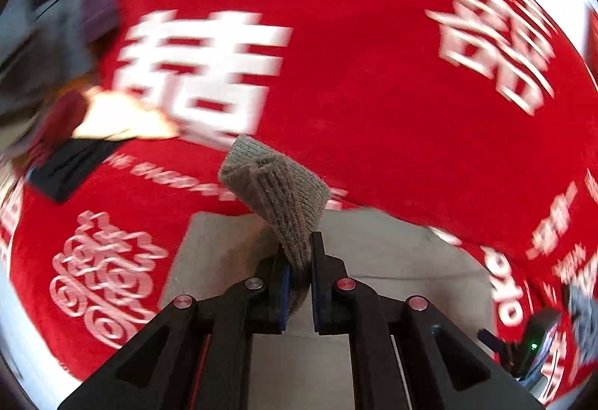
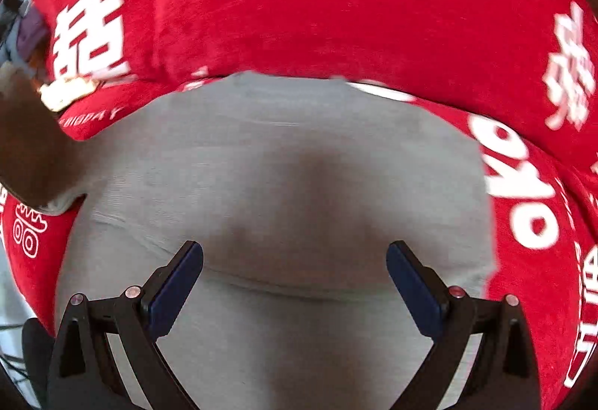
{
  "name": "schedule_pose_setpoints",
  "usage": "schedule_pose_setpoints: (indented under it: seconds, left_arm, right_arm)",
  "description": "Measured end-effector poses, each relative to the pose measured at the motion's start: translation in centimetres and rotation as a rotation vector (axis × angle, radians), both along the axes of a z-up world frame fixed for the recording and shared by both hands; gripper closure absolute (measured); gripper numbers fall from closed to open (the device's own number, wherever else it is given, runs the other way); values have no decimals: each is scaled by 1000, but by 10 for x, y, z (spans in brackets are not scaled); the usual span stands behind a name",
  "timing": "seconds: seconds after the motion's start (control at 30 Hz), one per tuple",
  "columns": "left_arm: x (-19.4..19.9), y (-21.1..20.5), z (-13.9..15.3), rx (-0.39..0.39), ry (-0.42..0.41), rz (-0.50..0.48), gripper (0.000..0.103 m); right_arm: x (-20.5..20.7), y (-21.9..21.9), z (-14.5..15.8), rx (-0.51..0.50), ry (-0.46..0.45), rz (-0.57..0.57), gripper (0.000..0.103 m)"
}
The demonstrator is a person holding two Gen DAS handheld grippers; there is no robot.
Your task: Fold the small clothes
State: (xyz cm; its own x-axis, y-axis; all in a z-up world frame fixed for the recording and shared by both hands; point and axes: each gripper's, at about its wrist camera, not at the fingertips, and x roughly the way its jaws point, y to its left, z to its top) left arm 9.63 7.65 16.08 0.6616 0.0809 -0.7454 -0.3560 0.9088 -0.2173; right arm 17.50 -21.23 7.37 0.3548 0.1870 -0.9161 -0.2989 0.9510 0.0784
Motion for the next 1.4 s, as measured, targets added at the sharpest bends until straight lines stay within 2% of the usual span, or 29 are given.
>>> schedule_pose_setpoints:
  seconds: [0.1,0.13,0.23,0.37,0.57,0.67,0.77,0.83,0.87,0.9,0.97,1.07,1.23,1.4]
  left_arm:
    - [26,-65,8,13,4,-94,94]
    - [34,-85,9,13,7,-122,94]
    - [61,-148,-1,20,40,-204,94]
    - [90,-218,-40,60,118,-284,94]
    - [112,-260,-104,66,224,-311,94]
    - [114,-261,-119,30,241,-343,92]
    - [121,-261,-135,-53,329,-402,91]
    - [124,-257,-133,-55,334,-406,63]
    - [125,-252,-128,-67,319,-404,30]
    - [125,-247,-122,-84,294,-396,13]
    - [124,-235,-108,-116,241,-377,13]
    - [119,-220,-101,-172,257,-411,13]
    - [86,-161,-95,-83,203,-310,13]
    - [68,-102,-118,-23,234,-165,13]
  right_arm:
    - [1,-43,4,-6,-29,-35,3]
    - [1,-45,3,-9,-36,-45,3]
    - [1,-81,3,6,-44,-79,3]
    - [1,-115,-3,27,-47,-117,3]
    - [-4,-146,-23,86,-24,-171,3]
    - [-9,-156,-30,113,-15,-189,3]
    - [-11,-162,-34,142,-8,-208,3]
    - [-14,-162,-32,159,-11,-218,3]
    - [-15,-162,-31,167,-15,-219,3]
    - [-17,-161,-29,175,-22,-217,3]
    - [-20,-157,-27,182,-27,-206,3]
    - [-21,-146,-25,171,-34,-173,3]
    - [-14,-131,-16,226,-53,-149,3]
    - [13,-97,-23,289,-5,-117,3]
